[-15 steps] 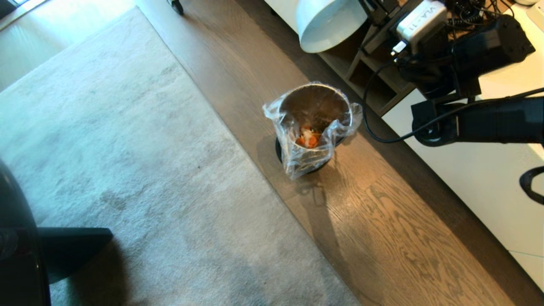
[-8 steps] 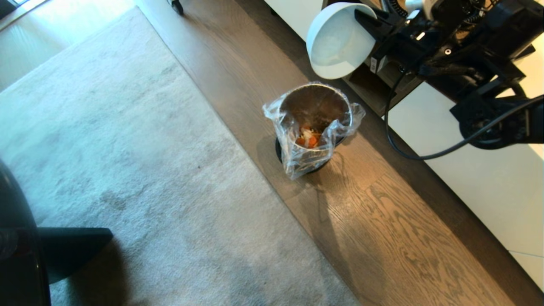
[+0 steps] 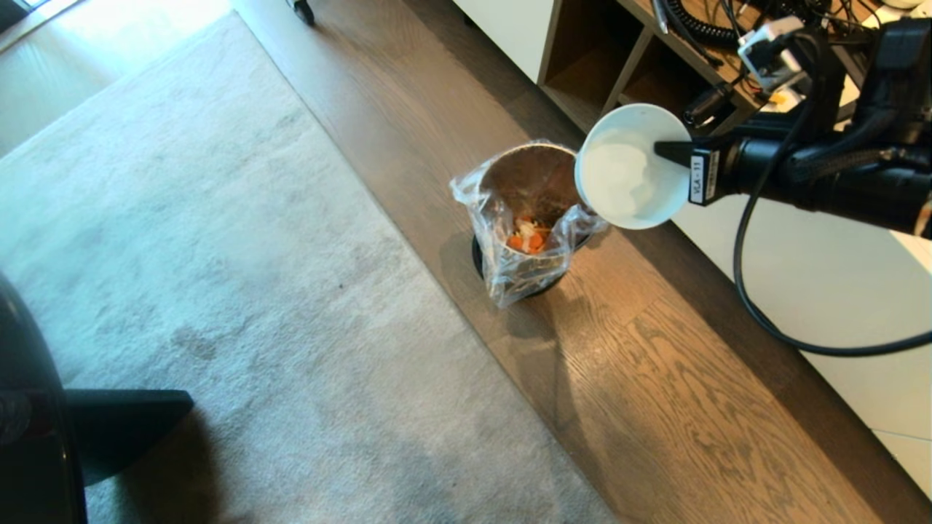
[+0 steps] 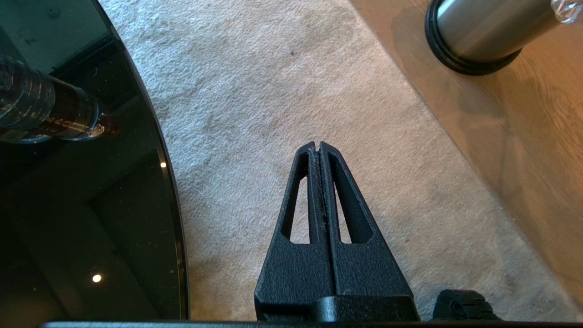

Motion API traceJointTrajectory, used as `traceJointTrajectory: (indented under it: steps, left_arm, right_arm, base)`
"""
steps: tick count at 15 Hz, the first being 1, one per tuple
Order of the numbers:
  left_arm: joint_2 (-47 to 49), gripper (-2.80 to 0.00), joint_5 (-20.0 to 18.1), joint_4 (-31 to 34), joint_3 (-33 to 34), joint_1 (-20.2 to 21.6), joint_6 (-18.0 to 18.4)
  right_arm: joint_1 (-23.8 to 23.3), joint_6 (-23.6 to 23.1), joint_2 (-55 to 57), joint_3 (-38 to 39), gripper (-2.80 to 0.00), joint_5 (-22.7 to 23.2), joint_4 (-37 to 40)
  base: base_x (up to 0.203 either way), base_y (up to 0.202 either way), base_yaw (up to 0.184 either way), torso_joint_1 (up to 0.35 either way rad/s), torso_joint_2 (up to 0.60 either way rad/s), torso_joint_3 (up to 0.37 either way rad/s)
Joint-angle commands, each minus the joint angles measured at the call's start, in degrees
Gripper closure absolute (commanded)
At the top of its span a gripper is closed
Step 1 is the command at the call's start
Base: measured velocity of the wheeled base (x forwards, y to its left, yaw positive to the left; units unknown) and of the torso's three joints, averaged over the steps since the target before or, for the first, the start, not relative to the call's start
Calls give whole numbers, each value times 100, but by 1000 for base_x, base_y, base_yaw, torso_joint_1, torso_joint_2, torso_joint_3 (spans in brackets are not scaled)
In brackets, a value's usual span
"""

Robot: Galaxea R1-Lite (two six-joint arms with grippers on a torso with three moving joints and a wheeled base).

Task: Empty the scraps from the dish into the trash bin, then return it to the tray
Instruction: Put the bowl back to the table

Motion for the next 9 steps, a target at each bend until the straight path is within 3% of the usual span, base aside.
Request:
traceJointTrajectory:
  steps: [1, 5, 9]
  left_arm:
    - [-2, 0, 2, -1, 0, 0, 0]
    - [-2, 0, 2, -1, 0, 0, -7]
    - [-2, 0, 2, -1, 0, 0, -7]
  right_arm:
    - [-4, 497, -636, 422, 0, -286, 566]
    - [-14, 1113, -1421, 1322, 0, -922, 1452]
    - [-114, 1596, -2101, 2613, 0, -1573, 1521]
  base:
    - [0, 0, 0, 0, 0, 0]
    - [0, 0, 0, 0, 0, 0]
    - [0, 0, 0, 0, 0, 0]
